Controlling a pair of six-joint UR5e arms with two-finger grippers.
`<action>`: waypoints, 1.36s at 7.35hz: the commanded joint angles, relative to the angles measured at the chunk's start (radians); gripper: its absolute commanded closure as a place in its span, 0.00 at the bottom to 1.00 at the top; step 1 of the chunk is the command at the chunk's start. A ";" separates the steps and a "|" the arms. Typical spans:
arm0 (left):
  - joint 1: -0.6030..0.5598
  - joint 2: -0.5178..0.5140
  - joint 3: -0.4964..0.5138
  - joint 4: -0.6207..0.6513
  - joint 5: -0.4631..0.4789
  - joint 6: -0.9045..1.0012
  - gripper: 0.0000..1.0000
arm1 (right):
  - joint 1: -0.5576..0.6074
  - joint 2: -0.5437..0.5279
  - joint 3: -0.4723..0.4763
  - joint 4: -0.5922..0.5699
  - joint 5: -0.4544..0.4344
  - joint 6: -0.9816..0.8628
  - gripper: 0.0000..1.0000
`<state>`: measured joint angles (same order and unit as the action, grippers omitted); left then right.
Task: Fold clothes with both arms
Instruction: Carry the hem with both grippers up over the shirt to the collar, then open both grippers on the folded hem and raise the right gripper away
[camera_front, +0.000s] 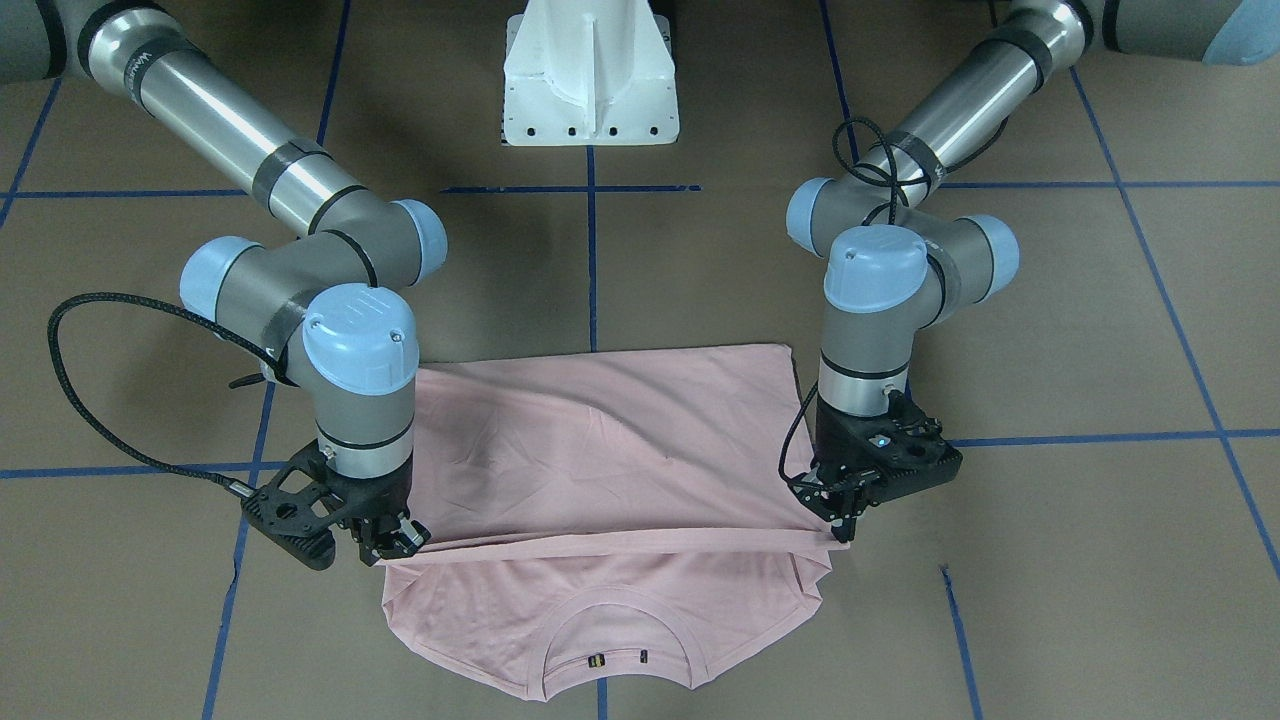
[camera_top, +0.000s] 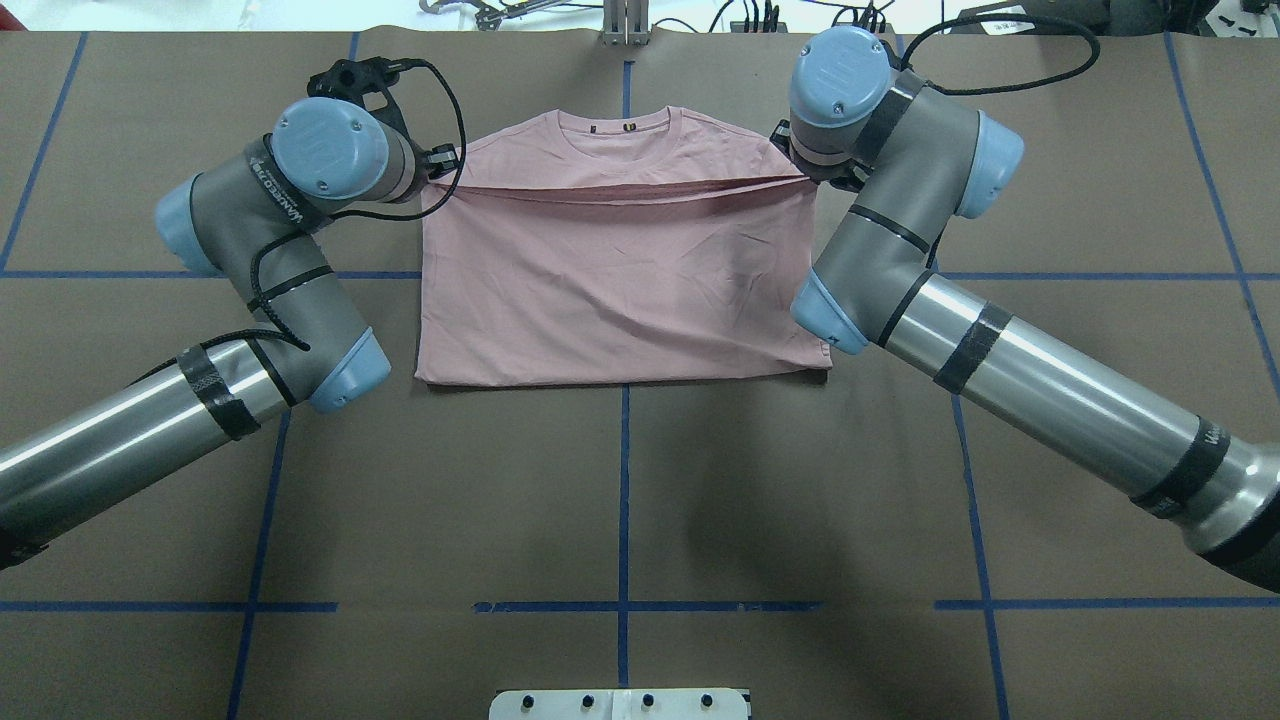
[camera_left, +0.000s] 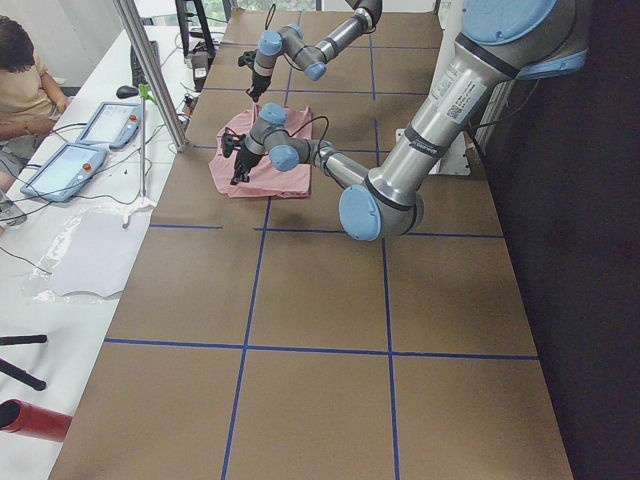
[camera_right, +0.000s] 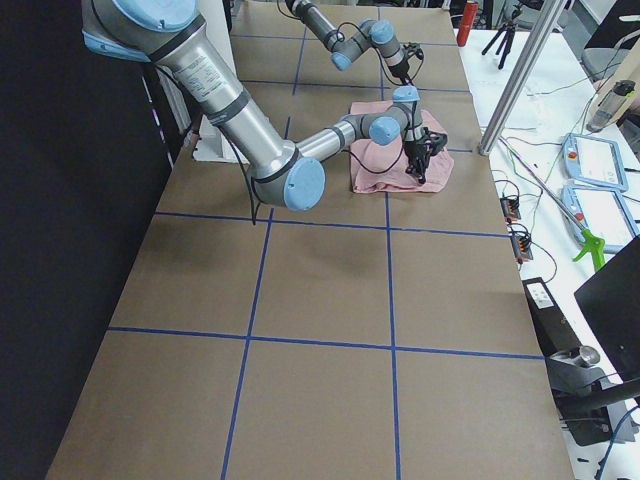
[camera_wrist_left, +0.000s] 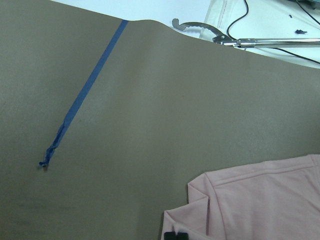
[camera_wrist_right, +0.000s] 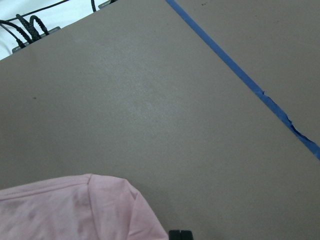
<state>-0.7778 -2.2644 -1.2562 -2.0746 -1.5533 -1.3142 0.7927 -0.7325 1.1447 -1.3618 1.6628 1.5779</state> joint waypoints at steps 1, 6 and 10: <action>-0.006 -0.003 0.037 -0.036 -0.001 0.010 1.00 | 0.008 0.030 -0.054 0.013 -0.008 -0.018 1.00; 0.008 0.028 0.043 -0.169 -0.013 0.000 0.34 | -0.044 -0.040 -0.004 0.093 0.024 -0.033 0.00; 0.014 0.054 -0.040 -0.196 -0.195 -0.011 0.31 | 0.103 -0.128 0.139 0.006 0.241 -0.244 0.00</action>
<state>-0.7655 -2.2243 -1.2658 -2.2627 -1.6817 -1.3272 0.8491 -0.8428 1.2552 -1.3188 1.8757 1.4440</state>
